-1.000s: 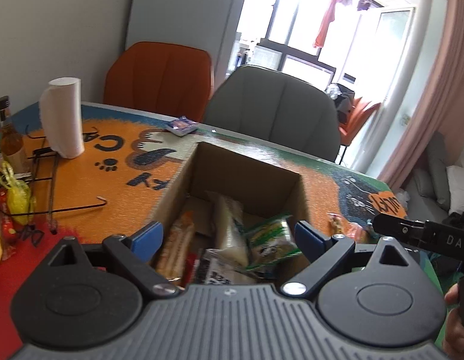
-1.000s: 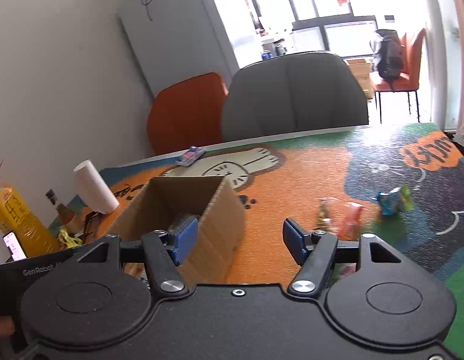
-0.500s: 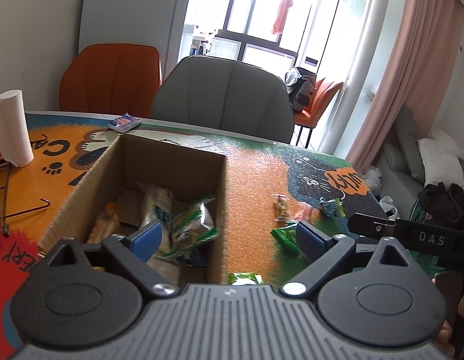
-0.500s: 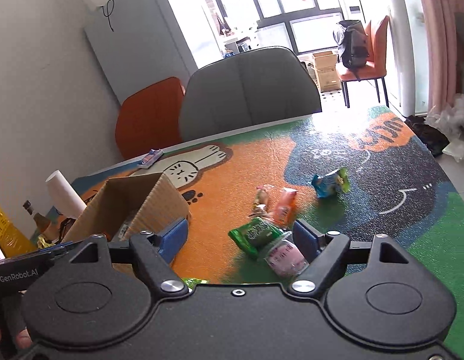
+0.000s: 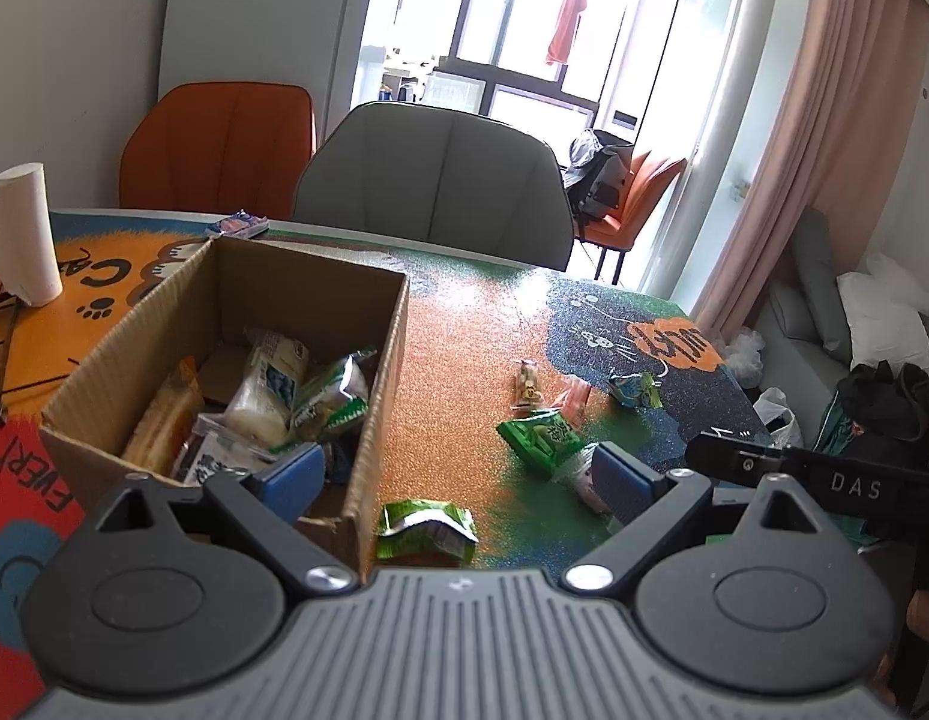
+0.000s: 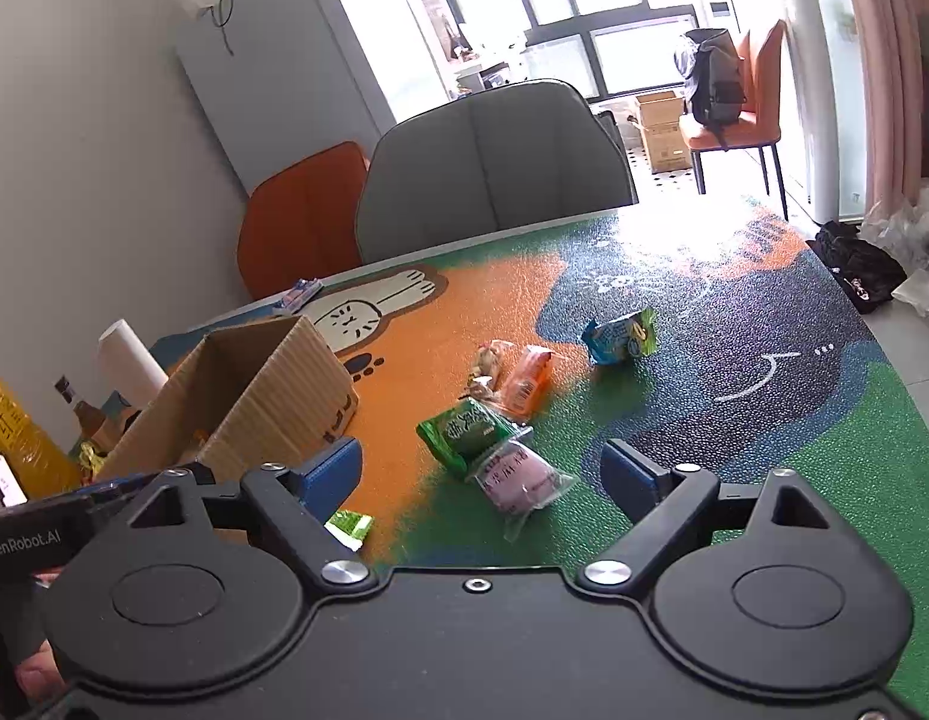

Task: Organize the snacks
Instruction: 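Grasp the crumpled green chip bag with the left tool while the right tool grasps the pink packet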

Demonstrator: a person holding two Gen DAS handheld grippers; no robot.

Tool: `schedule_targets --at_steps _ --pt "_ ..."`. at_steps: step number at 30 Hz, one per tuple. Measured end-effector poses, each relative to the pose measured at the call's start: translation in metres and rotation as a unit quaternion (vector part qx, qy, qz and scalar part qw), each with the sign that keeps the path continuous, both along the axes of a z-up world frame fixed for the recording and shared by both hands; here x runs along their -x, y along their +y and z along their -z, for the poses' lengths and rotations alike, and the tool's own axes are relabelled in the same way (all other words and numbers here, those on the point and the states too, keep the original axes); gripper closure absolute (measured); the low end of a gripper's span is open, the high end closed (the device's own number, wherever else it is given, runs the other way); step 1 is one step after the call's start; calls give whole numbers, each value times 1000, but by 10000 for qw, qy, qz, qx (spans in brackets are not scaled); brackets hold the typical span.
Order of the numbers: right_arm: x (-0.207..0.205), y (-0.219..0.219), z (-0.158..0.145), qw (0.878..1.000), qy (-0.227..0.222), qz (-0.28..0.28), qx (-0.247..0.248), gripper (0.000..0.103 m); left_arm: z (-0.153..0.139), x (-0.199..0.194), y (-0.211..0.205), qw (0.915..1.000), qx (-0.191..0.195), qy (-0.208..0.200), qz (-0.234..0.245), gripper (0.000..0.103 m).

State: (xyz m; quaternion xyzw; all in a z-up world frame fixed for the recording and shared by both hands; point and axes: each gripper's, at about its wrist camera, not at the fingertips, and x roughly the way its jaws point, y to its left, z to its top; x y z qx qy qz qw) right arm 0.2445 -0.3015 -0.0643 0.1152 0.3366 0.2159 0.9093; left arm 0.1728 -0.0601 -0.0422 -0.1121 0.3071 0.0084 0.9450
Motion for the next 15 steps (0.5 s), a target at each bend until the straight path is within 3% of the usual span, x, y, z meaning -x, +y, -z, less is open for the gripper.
schedule_targets --at_steps 12,15 --pt "-3 -17 17 9974 -259 -561 373 16 17 24 -33 9990 -133 -310 -292 11" --pt "-5 -19 23 9964 -330 -683 385 16 28 23 -37 9991 -120 -232 -322 16"
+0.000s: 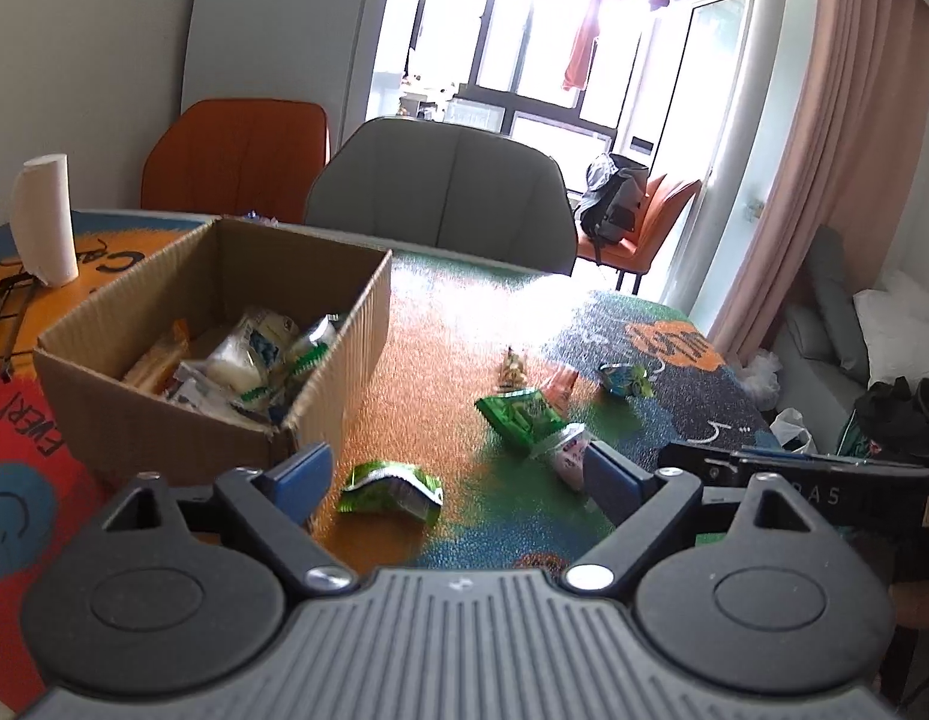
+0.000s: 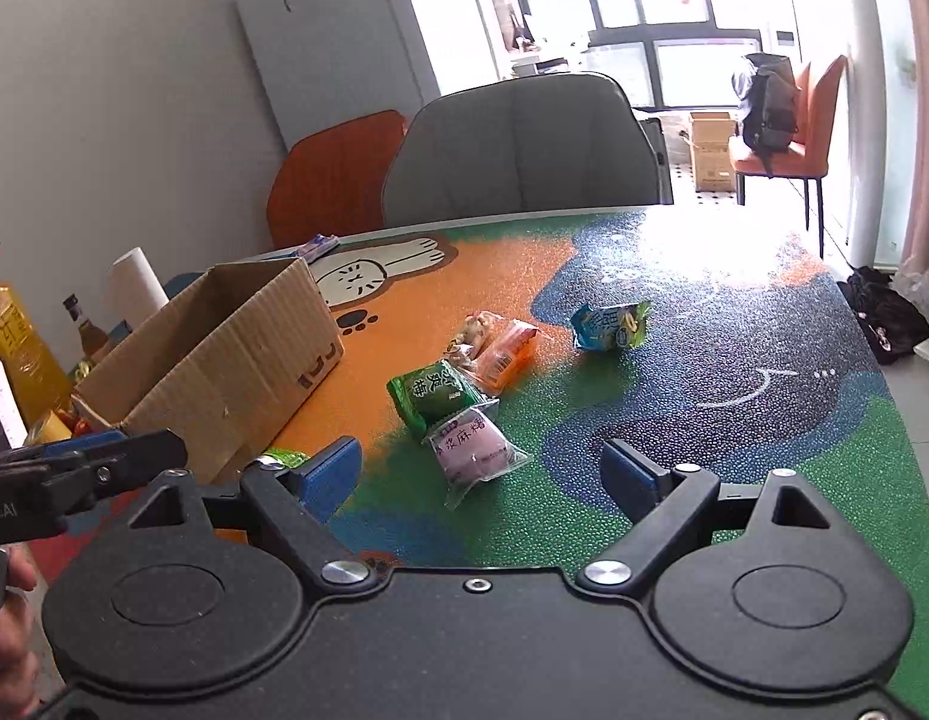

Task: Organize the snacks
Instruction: 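Grasp the crumpled green chip bag with the left tool while the right tool grasps the pink packet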

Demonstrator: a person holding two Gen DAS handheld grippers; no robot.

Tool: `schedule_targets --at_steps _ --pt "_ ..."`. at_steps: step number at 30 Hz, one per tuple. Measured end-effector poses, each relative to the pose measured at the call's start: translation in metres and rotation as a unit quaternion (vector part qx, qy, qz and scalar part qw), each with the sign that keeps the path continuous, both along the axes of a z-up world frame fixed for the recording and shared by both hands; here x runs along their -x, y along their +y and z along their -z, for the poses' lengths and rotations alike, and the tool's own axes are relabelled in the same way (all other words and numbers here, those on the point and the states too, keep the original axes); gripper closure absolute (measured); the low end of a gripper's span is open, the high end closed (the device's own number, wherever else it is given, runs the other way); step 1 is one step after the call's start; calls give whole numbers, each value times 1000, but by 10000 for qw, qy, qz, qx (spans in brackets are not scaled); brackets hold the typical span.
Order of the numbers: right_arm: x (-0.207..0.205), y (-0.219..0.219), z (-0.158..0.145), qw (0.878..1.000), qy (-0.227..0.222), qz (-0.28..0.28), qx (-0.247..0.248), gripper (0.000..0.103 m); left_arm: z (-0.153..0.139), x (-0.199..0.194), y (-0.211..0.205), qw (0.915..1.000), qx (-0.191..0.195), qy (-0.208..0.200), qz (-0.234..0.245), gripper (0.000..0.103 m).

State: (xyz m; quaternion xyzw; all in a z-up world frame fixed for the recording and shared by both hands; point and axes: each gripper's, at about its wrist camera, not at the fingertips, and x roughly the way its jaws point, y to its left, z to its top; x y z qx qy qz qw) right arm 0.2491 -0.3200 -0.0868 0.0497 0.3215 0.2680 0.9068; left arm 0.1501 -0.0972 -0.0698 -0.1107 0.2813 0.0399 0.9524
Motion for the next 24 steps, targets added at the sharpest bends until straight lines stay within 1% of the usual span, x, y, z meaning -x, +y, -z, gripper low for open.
schedule_targets --at_steps 3,7,12,15,17,21,24 --pt "-1 1 4 10000 -33 -72 -22 16 10 -4 -3 10000 31 69 -55 20" --pt "-4 3 9 9999 18 -143 3 16 20 -12 -3 9998 -9 77 -196 21" --pt "-10 2 17 9998 142 -118 -70 17 34 -22 2 9992 114 87 -368 22" --pt "-14 4 22 9996 238 -100 -86 17 43 -26 7 9982 137 113 -572 22" --pt "-18 6 26 9995 295 -109 -85 18 47 -28 11 9980 218 98 -592 24" --pt "-25 11 32 9991 391 -113 -70 20 50 -28 12 9974 75 49 -709 24" --pt "-28 16 34 9991 392 -166 -1 22 55 -32 16 9968 76 87 -789 24"
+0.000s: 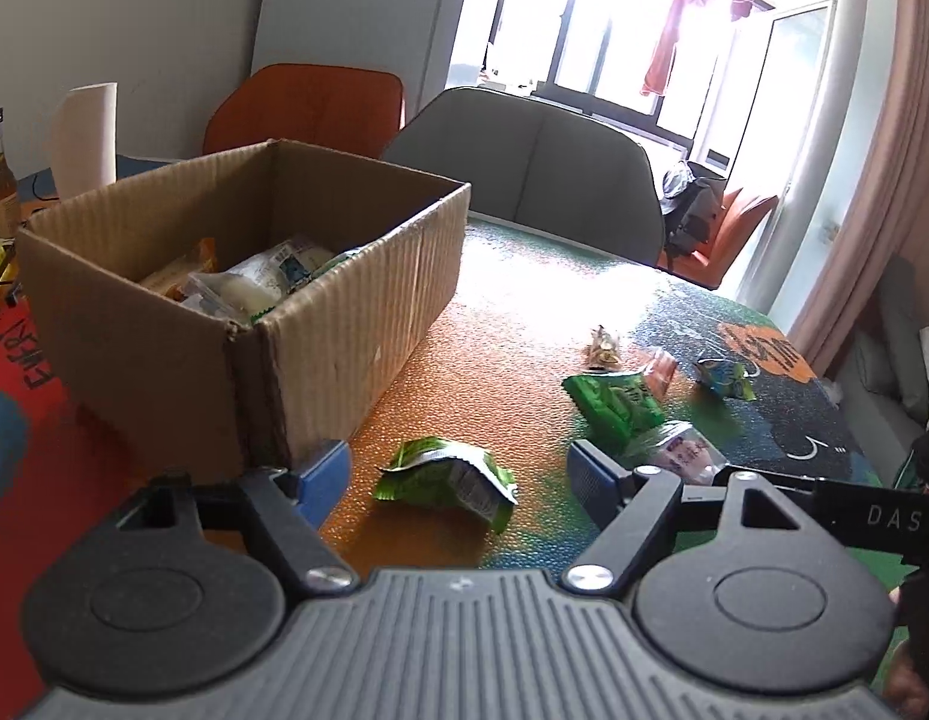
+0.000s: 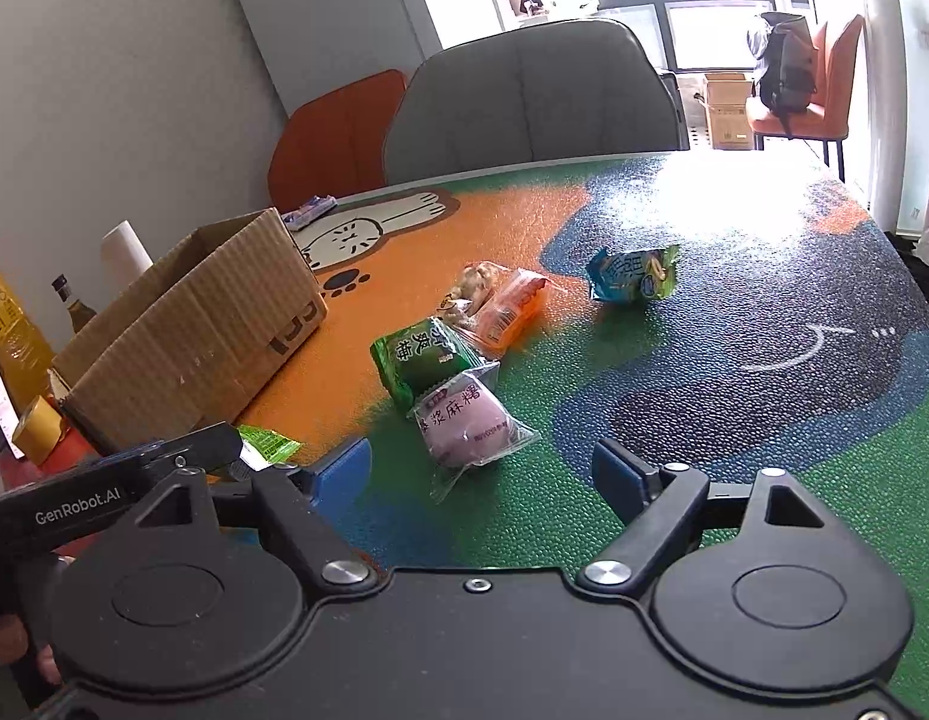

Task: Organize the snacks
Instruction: 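Grasp the crumpled green chip bag with the left tool while the right tool grasps the pink packet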

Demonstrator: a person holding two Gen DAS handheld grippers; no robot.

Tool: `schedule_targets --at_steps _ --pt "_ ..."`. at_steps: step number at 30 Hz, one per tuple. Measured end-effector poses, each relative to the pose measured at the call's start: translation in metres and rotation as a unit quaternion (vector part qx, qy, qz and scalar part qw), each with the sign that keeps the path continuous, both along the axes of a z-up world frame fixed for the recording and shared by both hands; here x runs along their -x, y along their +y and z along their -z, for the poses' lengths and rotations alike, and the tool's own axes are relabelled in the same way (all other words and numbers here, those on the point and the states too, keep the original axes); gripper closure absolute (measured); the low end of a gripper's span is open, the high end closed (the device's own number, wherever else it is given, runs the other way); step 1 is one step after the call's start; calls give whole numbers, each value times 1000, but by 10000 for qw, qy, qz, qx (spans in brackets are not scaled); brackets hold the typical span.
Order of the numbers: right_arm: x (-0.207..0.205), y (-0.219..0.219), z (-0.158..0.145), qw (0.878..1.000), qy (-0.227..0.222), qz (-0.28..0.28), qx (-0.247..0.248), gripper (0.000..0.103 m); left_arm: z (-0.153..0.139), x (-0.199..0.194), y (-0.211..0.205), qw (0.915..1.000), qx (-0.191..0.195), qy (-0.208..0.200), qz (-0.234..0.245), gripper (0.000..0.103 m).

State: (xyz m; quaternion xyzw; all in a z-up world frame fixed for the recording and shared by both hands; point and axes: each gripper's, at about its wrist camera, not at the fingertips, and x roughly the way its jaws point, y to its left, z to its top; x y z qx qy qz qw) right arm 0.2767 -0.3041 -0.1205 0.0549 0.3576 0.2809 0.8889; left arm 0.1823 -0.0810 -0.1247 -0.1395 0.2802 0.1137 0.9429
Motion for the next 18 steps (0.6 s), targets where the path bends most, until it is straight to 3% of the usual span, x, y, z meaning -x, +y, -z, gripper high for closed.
schedule_targets --at_steps 4,8,14,16,17,18 --pt "-4 11 0 9997 -78 -94 198 25 10 -6 5 9999 26 115 -50 28" --pt "-11 20 2 9992 -87 -191 331 30 19 -14 8 9996 105 265 -50 42" --pt "-19 31 8 9975 -163 -256 638 33 21 -16 1 9994 -190 280 -20 49" --pt "-20 35 9 9966 -209 -279 748 37 21 -16 -2 9993 -265 282 -6 50" --pt "-21 37 10 9961 -219 -307 797 44 22 -16 -4 9992 -296 283 18 52" --pt "-21 39 11 9957 -212 -326 844 50 22 -16 -5 9990 -323 290 49 59"
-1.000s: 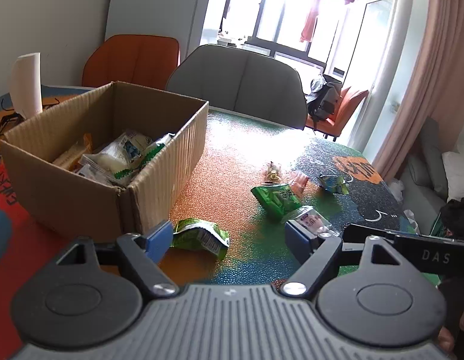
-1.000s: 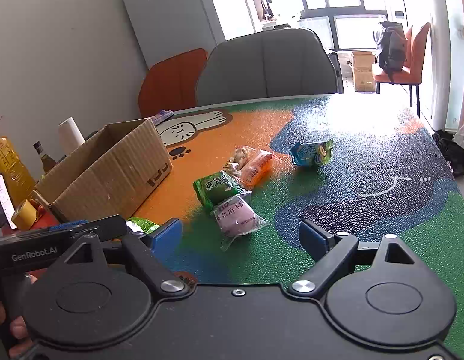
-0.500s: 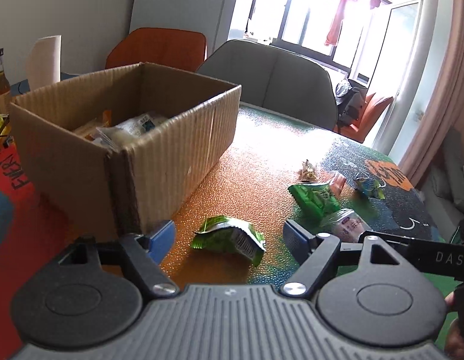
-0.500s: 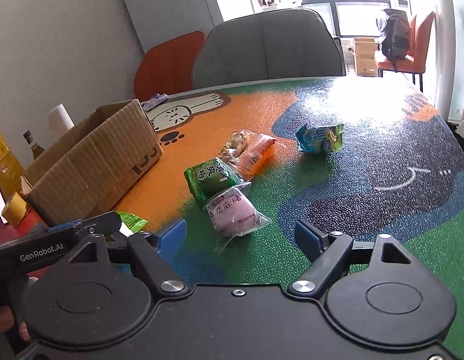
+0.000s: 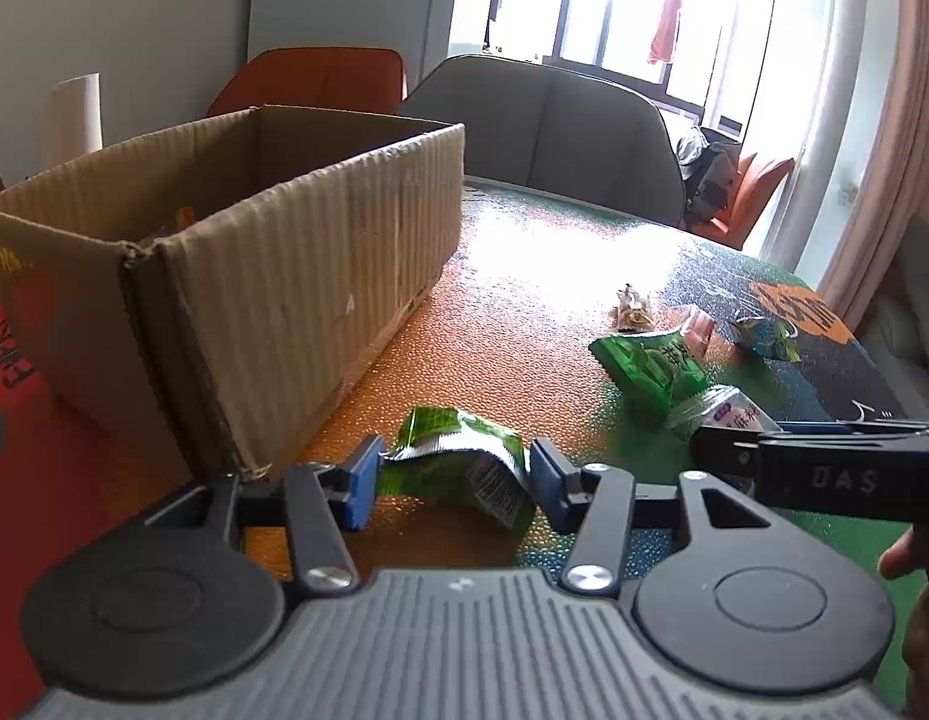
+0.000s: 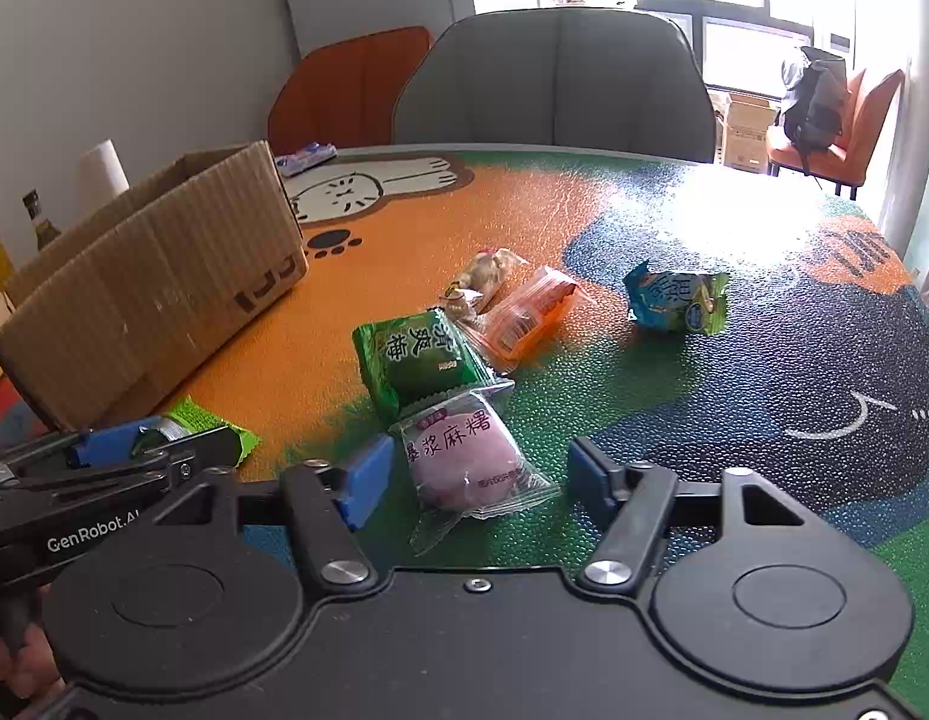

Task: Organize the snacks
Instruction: 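Grasp the crumpled green chip bag with the left tool while the right tool grasps the pink packet, then carry both packets over the box and open both tools to drop them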

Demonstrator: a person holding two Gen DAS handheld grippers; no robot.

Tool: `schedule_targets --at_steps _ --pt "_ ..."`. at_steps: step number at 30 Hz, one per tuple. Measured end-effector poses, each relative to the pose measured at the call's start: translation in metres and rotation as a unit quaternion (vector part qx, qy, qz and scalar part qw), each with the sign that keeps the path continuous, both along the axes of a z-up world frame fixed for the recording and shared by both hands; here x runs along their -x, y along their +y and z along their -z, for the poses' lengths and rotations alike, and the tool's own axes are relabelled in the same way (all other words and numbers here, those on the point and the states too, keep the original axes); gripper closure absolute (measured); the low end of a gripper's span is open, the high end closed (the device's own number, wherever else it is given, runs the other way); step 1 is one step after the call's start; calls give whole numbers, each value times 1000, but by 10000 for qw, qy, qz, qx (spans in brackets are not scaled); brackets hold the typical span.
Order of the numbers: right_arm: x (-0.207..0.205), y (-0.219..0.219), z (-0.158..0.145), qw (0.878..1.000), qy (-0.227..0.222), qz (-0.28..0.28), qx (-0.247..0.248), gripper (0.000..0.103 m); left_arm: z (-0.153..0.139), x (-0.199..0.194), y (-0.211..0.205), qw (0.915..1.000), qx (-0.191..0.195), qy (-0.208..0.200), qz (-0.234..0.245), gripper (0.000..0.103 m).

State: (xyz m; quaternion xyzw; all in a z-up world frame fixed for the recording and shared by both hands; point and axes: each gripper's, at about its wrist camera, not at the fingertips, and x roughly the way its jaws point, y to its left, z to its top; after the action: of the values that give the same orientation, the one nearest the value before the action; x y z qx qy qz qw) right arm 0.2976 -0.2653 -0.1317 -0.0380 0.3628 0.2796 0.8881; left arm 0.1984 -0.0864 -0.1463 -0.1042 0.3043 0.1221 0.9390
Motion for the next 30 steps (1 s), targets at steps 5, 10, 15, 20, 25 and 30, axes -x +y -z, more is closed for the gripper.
schedule_targets --at_steps 5,10,15,20,25,30 --pt "7 0 -3 9999 -42 -43 98 60 -1 3 -4 9998 20 30 182 75" --pt "17 -6 -6 10000 15 -39 54 62 -5 8 -3 9996 129 15 269 76" --pt "25 -10 -13 9999 -11 76 -97 63 -14 16 -5 9991 154 -96 371 77" --pt "29 -9 -28 9997 -132 102 -205 63 -34 23 -4 9984 112 -298 465 77" --pt "32 -2 -43 9992 -223 98 -327 63 -53 26 0 9975 94 -400 567 77" --pt "37 6 -62 9983 -323 87 -470 63 -72 25 7 9967 93 -479 656 77"
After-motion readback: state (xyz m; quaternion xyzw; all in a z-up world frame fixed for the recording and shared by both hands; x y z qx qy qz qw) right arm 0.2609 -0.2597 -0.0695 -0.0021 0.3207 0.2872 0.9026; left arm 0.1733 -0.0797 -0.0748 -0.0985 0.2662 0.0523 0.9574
